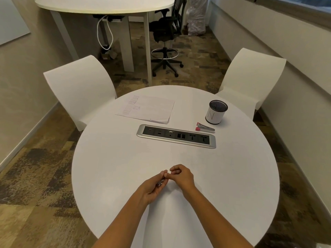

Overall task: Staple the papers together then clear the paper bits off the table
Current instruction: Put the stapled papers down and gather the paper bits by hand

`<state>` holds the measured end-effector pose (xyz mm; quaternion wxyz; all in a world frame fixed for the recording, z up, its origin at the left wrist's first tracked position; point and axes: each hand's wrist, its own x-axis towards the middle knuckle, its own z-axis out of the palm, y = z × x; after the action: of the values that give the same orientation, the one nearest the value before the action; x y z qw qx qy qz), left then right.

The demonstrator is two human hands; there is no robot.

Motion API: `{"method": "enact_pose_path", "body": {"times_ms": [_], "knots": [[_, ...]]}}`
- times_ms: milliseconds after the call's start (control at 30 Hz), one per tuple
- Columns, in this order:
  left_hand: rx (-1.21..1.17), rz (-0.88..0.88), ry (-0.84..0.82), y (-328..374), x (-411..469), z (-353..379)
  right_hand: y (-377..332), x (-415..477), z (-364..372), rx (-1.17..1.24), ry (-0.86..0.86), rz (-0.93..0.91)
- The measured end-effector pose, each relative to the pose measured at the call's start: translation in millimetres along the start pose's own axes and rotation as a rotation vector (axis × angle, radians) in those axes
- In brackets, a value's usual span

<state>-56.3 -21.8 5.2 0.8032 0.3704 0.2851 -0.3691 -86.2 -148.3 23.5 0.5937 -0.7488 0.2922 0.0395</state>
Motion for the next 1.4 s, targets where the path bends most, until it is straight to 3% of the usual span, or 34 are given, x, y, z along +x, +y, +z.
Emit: {"method": "enact_pose_path", "body": {"times_ms": [133,400,467,533,633,767,933,1133,1400], "knots": [[-0.021,-0.004,-0.008,0.8,0.1,1.6,-0.1,2.9,-3.8,0.217,-0.127,0.134],[-0.092,-0.014,-0.023,6.1,1.4,3.9,0.8,7.3,-6.2,0.377,-0.139,0.118],[-0.084,-0.007,-0.003,7.5,3.1,3.8,4.5,8.9,-7.0,0.244,-0.024,0.045],[-0.092,-0.004,0.016,7.8,4.8,3.0,12.4,9.6,-9.6,-0.128,0.148,-0.082],[-0.117,-0.005,0.028,8.7,4.4,0.8,31.9,5.9,-14.2,-0.527,0.198,-0.190],[-0.150,0.007,0.060,10.2,7.0,-3.1,50.5,-2.4,-14.0,-0.534,0.054,-0.226],[-0.179,-0.001,0.067,7.4,9.8,-4.5,61.8,-18.7,9.7,-0.491,0.068,-0.241],[-0.162,-0.014,0.067,7.3,8.9,-0.1,46.9,-17.3,19.2,-0.492,-0.081,-0.306],[-0.173,-0.009,0.082,7.8,8.6,-0.1,50.3,-6.9,7.0,-0.611,-0.035,-0.404]]}}
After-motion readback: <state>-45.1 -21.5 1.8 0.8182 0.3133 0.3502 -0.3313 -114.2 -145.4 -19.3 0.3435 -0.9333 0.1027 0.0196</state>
